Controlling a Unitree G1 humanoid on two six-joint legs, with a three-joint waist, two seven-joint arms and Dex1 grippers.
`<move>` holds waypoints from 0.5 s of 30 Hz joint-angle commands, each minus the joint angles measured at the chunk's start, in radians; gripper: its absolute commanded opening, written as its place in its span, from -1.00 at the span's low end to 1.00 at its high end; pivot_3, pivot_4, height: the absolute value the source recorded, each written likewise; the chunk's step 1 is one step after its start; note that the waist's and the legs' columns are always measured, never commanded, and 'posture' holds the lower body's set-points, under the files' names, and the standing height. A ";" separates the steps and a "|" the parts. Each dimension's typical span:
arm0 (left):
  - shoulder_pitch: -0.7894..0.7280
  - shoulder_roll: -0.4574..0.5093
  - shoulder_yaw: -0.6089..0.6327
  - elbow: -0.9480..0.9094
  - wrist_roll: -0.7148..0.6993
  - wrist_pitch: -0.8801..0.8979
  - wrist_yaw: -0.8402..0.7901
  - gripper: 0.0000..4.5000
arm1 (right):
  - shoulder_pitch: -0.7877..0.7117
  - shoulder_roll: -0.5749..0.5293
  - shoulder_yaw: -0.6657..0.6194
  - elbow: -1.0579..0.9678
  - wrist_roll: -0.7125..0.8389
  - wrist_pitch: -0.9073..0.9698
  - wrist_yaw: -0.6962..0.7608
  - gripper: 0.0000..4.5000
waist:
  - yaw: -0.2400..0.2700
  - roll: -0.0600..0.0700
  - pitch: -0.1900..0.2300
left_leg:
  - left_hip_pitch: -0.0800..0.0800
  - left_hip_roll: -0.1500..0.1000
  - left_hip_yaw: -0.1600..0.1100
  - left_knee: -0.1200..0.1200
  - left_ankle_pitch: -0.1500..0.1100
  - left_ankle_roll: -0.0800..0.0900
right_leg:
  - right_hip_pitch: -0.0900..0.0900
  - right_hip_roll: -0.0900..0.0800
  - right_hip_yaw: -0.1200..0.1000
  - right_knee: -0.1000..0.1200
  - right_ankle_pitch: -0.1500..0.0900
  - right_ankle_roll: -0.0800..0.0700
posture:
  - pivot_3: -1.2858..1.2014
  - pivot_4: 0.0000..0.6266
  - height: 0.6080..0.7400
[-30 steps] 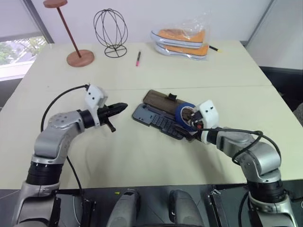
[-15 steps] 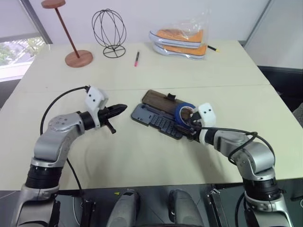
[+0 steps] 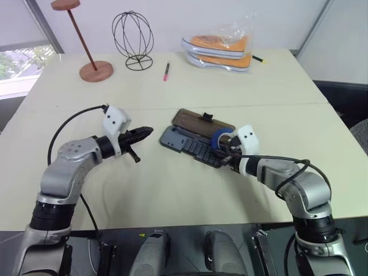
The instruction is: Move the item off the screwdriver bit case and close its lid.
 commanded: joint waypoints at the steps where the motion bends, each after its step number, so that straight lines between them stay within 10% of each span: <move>1: -0.003 0.008 0.006 -0.033 0.010 -0.023 -0.001 -1.00 | -0.019 -0.036 -0.044 -0.023 -0.013 0.006 -0.007 -0.79 | 0.003 0.000 0.000 | 0.000 0.000 0.000 0.000 0.000 0.000 | 0.000 0.000 0.000 0.000 0.000 0.000 | 0.03 -0.52 1.00; 15: -0.020 -0.012 -0.020 -0.004 0.030 -0.053 -0.013 -1.00 | -0.075 -0.186 -0.146 -0.075 0.016 0.018 0.036 -0.79 | 0.001 0.000 0.000 | -0.001 0.000 0.000 0.000 0.000 0.000 | 0.000 0.000 0.000 0.000 0.000 0.000 | 0.03 -0.52 1.00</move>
